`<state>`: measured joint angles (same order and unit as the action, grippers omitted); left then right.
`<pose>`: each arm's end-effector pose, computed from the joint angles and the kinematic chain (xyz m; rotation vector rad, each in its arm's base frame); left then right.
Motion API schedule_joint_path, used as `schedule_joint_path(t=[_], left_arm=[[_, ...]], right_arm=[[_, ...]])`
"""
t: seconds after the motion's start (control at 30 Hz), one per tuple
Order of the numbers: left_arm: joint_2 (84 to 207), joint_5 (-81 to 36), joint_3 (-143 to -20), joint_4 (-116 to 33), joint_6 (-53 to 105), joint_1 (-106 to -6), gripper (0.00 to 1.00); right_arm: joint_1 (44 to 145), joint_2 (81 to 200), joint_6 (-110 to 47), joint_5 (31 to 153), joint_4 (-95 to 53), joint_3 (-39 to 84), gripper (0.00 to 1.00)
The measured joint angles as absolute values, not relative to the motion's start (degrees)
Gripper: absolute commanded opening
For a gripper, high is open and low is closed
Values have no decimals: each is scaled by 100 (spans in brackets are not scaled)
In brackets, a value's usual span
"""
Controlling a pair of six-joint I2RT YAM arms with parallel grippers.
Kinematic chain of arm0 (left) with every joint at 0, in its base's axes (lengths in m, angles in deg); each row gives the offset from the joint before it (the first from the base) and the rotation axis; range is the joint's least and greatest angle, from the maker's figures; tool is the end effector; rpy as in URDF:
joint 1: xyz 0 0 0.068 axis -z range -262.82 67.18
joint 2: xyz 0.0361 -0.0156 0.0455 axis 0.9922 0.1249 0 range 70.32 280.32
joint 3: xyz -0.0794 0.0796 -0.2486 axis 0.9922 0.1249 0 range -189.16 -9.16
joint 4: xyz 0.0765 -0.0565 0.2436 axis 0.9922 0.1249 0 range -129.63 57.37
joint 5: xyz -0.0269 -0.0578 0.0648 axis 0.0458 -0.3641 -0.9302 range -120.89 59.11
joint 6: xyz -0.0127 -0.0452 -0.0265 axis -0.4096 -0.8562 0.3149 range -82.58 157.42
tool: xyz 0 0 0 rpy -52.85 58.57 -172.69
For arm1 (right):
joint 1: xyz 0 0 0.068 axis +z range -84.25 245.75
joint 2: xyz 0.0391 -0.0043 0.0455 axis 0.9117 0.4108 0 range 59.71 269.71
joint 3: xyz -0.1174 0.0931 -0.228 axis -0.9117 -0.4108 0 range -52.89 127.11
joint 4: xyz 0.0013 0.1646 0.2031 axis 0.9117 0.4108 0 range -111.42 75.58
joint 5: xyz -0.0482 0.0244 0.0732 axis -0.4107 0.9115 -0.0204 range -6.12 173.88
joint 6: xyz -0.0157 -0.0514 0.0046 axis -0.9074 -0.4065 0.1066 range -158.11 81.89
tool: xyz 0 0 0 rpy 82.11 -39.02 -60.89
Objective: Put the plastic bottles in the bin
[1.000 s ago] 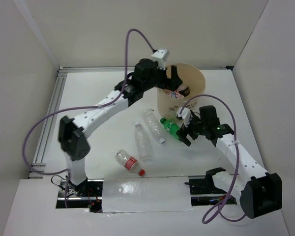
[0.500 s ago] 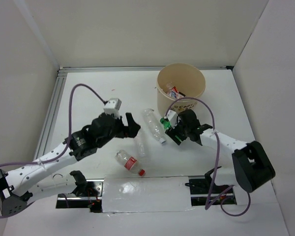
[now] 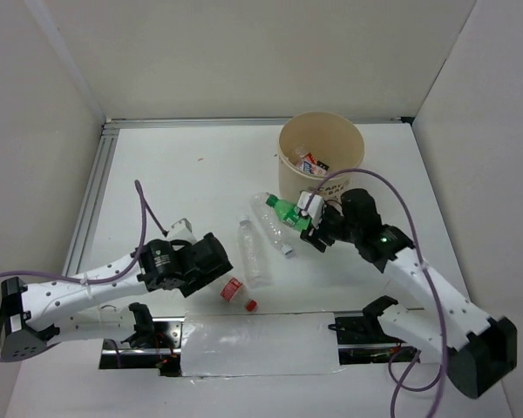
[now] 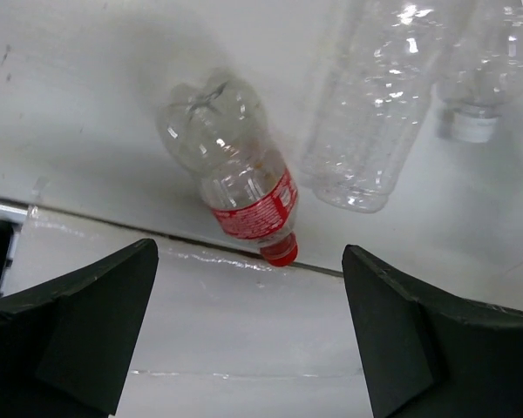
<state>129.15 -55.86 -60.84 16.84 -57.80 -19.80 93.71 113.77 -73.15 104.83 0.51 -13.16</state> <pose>0.0955 -0.1546 0.2733 -0.8472 2.4510 -0.4879 0.1740 0.1067 0.2613 -1.3046 1.7403 0.3321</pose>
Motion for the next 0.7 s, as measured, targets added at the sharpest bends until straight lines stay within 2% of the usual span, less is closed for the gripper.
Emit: schedule_joint_path(t=[0.1, 0.2, 0.4, 0.53, 0.63, 0.67, 0.7], left_arm=[[13013, -5376, -6001, 1799, -6374, -1908, 100], [13013, -5203, -5721, 1780, -6809, -1877, 100], [12998, -5077, -5137, 1362, -7074, -1984, 100], [13011, -5050, -4779, 783, -6879, -2345, 100], [13201, -5026, -4621, 366, -6639, -2537, 100], [13317, -5016, -4593, 230, -6575, -2609, 100], [13437, -4989, -4571, 97, -6459, -2673, 100]], right_arm=[[9382, 10689, -7447, 11132, 344, -726, 18], [9389, 10553, -7221, 11351, 346, -66, 18], [9262, 11342, -6507, 10745, -382, 1001, 18], [8912, 12173, -6314, 10129, -834, 1213, 24], [8696, 12643, -6227, 9845, -843, 1246, 65], [8632, 12787, -6192, 9768, -823, 1256, 86], [8582, 12903, -6126, 9740, -753, 1296, 100]])
